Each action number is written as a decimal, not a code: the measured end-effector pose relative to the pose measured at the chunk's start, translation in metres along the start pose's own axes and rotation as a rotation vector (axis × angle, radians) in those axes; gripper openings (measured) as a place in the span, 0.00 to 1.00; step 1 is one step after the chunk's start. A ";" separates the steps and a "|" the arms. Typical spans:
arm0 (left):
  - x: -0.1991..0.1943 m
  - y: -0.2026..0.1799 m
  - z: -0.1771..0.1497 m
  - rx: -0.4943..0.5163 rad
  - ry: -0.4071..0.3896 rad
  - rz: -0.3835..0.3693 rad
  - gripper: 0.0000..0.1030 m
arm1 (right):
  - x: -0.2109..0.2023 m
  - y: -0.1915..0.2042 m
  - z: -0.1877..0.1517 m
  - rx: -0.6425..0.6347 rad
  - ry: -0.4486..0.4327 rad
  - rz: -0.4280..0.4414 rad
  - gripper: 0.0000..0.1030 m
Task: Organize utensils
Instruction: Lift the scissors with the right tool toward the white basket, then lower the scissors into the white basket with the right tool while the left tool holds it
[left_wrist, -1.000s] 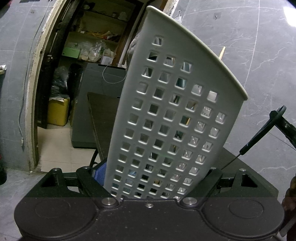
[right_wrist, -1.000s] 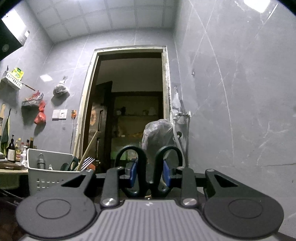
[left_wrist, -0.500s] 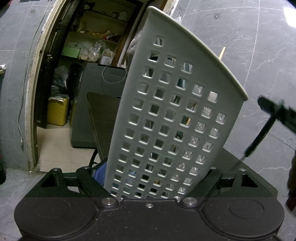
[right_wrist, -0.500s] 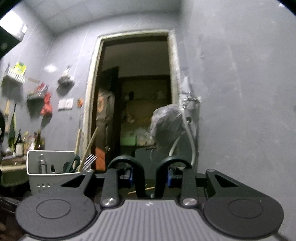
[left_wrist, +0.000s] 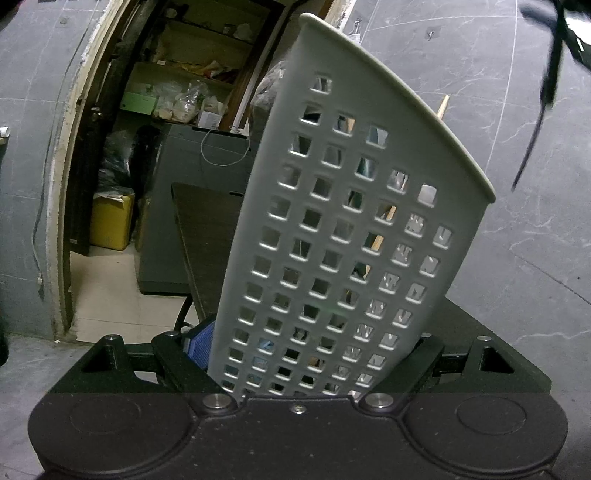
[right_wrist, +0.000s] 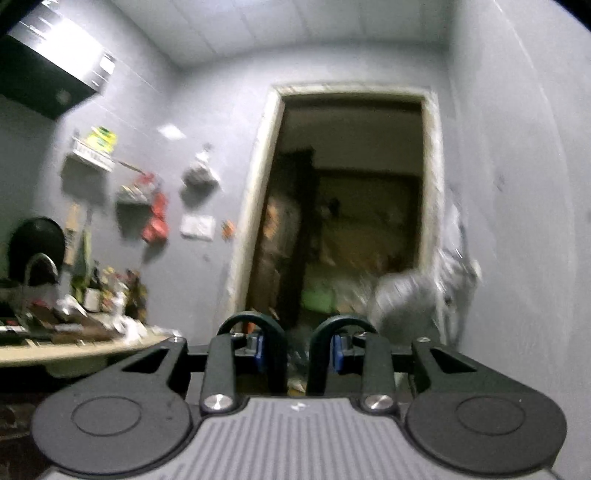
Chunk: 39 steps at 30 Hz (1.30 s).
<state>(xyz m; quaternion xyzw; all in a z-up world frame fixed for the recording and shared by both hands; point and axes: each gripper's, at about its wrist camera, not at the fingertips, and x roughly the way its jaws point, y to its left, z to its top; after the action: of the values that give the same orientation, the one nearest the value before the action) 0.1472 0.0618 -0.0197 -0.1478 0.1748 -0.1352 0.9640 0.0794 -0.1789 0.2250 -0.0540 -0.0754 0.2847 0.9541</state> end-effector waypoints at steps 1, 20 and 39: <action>0.000 0.001 0.000 0.000 0.000 -0.002 0.85 | 0.007 0.004 0.010 0.002 -0.015 0.028 0.35; 0.003 0.007 -0.003 -0.003 -0.004 -0.017 0.85 | 0.104 0.040 -0.037 0.110 0.115 0.245 0.36; 0.003 0.007 -0.003 -0.003 -0.004 -0.018 0.85 | 0.098 0.049 -0.055 0.066 0.184 0.299 0.37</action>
<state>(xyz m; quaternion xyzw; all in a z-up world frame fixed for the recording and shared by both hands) 0.1501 0.0668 -0.0253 -0.1511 0.1718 -0.1435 0.9628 0.1437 -0.0872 0.1750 -0.0592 0.0305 0.4195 0.9053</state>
